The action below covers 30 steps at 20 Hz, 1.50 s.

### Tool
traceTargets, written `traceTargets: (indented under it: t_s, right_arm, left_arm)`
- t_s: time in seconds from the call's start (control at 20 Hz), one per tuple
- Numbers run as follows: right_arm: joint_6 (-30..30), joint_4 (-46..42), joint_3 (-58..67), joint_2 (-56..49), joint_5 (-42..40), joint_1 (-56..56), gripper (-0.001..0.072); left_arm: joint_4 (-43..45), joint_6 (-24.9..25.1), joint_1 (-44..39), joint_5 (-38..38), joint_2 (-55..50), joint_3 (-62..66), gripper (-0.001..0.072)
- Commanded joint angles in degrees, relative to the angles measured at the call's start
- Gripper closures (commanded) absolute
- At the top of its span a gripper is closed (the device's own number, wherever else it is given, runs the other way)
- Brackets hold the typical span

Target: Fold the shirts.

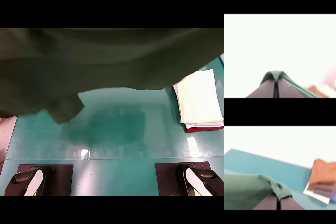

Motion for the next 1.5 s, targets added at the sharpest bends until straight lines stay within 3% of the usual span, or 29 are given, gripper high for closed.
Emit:
traceTargets:
  t_s: [0.0, 0.15, 0.35, 0.5, 0.7, 0.95, 1.1, 1.25, 1.45]
  right_arm:
    - [2.4, -0.2, 11.9, -5.5, 6.0, 0.0, 0.0693]
    - [3.6, 0.0, 8.2, -10.1, 8.9, 0.1, 0.0694]
    - [3.3, -0.2, -5.8, -17.9, 10.0, 0.1, 0.0694]
    - [2.0, -0.2, -14.8, -27.2, 9.2, 0.2, 0.0693]
    - [1.9, -0.1, -20.3, -40.5, 6.2, 0.2, 0.0693]
    - [3.6, 0.5, -9.1, -52.9, 4.9, 0.7, 0.0694]
    - [3.8, -0.2, -2.4, -53.9, 4.9, 0.3, 0.0694]
    - [3.1, -2.7, 0.5, -53.3, 8.4, -1.1, 0.0693]
    - [1.7, -10.6, -8.5, -48.8, 10.3, -1.1, 0.0693]
  left_arm:
    - [1.2, -1.0, 0.0, -0.2, -1.6, 4.8, 0.0687]
    - [-0.2, -2.0, 0.0, -13.3, -9.6, 4.0, 0.0686]
    - [-3.0, -1.2, 0.0, -20.6, -21.5, -8.3, 0.0684]
    - [-2.7, 3.9, -2.6, -18.7, -30.3, -22.1, 0.0684]
    - [-1.0, 6.0, -8.6, -6.4, -43.5, -35.2, 0.0684]
    - [-0.4, 4.7, -9.6, -4.2, -57.8, -22.3, 0.0685]
    - [2.5, 4.3, -9.6, -5.8, -58.8, -16.1, 0.0683]
    - [3.8, 4.4, -9.0, -12.9, -58.8, -14.6, 0.0682]
    - [6.3, 5.6, -9.0, -21.4, -58.8, -18.9, 0.0682]
